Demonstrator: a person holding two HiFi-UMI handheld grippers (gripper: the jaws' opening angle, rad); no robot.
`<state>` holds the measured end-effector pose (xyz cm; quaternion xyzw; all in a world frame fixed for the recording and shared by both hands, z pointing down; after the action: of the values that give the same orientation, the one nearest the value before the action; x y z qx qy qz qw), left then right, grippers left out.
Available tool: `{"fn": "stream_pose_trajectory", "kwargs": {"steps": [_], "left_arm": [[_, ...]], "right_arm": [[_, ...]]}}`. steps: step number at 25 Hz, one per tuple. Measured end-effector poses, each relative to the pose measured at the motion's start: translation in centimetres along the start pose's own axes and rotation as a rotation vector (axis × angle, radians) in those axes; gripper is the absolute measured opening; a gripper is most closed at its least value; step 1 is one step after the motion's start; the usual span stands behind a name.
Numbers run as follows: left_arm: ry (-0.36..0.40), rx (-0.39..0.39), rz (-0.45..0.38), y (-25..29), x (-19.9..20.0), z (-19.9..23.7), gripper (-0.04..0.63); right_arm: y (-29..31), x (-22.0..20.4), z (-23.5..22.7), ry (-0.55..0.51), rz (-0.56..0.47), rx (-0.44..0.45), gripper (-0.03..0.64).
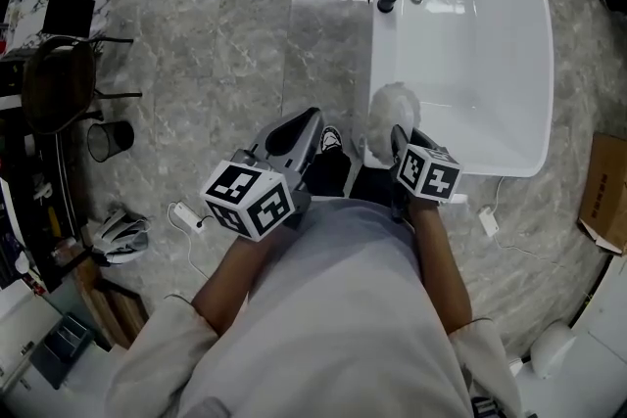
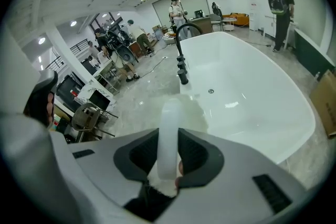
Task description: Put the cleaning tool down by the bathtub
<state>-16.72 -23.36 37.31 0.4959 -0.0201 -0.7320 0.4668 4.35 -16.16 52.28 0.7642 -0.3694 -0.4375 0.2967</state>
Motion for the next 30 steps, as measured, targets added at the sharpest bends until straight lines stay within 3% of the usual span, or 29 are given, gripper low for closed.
{"fn": "stream_pose_trajectory", "kwargs": {"steps": [30], "left_arm": [[-0.036,0.089,0.024,-2.0,-2.0,1.8,0.005]], "right_arm": [[4.5,-3.6,-2.0,0.007,0.147,-0.028,0.089]]}}
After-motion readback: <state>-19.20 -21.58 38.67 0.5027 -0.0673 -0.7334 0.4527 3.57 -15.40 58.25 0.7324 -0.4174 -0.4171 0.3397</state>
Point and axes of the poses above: the fingertips, and each gripper's own axes: y forward along the fingers, z to its left, x out of its top, the point moved 5 cm from there along -y, backward along the fingers, and after that the axes turned 7 degrees about x, right-handed, at the moved point
